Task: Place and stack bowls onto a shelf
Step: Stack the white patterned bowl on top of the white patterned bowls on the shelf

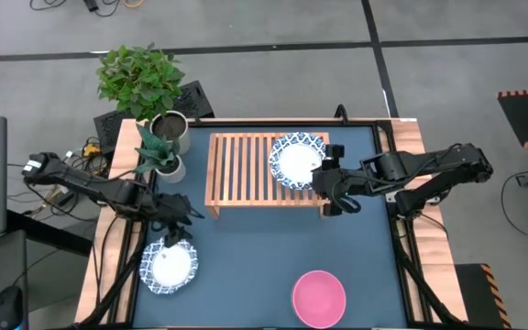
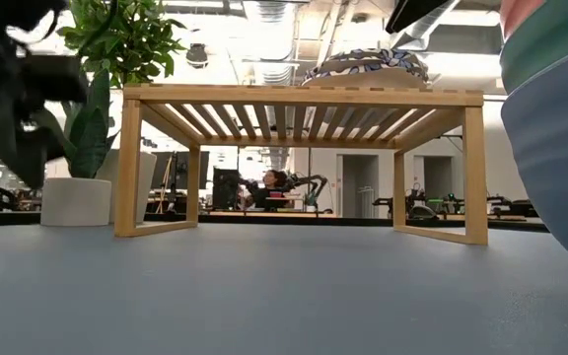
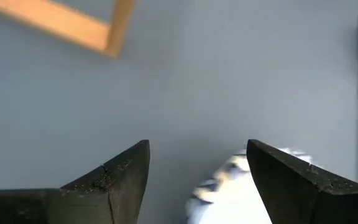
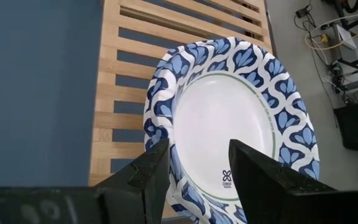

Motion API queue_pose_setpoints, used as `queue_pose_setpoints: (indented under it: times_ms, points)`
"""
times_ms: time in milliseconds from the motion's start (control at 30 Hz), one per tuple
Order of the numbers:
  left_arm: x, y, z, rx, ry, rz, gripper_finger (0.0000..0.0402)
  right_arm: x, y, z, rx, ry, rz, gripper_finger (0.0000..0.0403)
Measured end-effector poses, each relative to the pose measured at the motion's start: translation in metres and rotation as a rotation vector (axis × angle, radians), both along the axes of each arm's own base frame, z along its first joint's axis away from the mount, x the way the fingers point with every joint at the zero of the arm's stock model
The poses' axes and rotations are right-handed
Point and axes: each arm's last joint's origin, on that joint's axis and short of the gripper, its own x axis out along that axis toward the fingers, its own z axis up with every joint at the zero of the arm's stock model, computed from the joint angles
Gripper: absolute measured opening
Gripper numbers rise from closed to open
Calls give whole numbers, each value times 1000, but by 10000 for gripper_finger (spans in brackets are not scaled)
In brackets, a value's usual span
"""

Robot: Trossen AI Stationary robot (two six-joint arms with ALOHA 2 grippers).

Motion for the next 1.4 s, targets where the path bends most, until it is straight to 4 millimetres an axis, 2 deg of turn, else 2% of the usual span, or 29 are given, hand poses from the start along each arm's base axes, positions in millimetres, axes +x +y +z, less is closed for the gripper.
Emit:
queue_pose_setpoints:
  times_ms: [167,300,633,1200,1400]
  points:
    - [5,-10,34,61,91,-32,253,0,0,0,11,-6,-12,191]
    - [8,-16,45,197,231,-29,253,0,0,0,13,-7,-14,191]
    - [16,-30,14,232,559,-148,253,0,0,0,19,-10,-18,191]
    - [20,-33,11,247,543,-217,251,0,0,0,30,-17,-31,191]
    - [20,-32,11,263,540,-207,222,0,0,0,31,-18,-31,191]
